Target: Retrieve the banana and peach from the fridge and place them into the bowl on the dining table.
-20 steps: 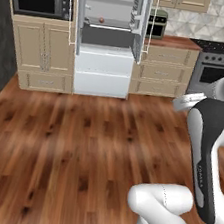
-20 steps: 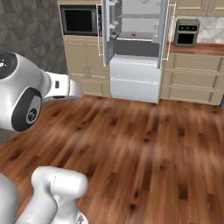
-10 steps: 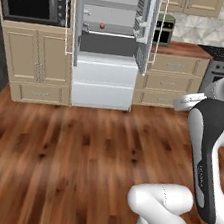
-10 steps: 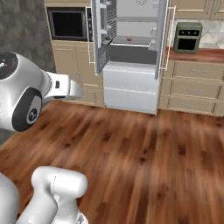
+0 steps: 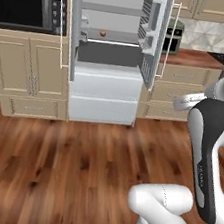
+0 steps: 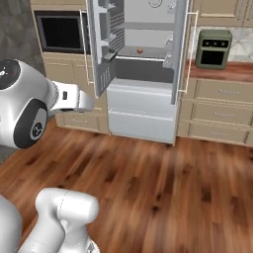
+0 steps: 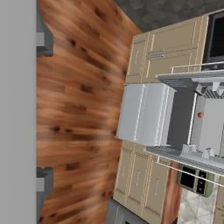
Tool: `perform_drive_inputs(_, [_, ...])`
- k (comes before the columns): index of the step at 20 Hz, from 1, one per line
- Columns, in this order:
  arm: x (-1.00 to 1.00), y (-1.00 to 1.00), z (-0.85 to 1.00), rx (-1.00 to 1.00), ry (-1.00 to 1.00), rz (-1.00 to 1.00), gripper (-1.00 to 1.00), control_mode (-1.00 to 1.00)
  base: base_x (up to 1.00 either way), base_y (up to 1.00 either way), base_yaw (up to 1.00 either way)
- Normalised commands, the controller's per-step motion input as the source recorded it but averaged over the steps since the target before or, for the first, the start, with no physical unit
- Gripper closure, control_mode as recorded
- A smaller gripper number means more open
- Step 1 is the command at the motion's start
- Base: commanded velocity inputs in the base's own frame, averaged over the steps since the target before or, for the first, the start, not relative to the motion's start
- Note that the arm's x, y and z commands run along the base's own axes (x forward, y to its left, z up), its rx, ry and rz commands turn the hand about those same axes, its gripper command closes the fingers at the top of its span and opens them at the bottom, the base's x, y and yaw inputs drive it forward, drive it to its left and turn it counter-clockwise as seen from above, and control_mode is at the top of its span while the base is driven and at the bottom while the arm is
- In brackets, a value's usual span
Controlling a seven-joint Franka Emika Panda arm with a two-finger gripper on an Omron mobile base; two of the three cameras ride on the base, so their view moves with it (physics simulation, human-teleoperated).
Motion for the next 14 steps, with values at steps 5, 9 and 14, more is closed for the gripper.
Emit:
perform_drive_inputs(5, [0.00, 0.00, 0.00, 0.00, 0.00, 0.00, -1.00, 1.00, 1.00, 0.04, 0.00])
perform_drive_inputs(9, [0.00, 0.00, 0.00, 0.00, 0.00, 0.00, -1.00, 1.00, 1.00, 0.10, 0.00])
perform_drive_inputs(14, [0.00, 0.00, 0.00, 0.00, 0.00, 0.00, -1.00, 1.00, 1.00, 0.15, 0.00])
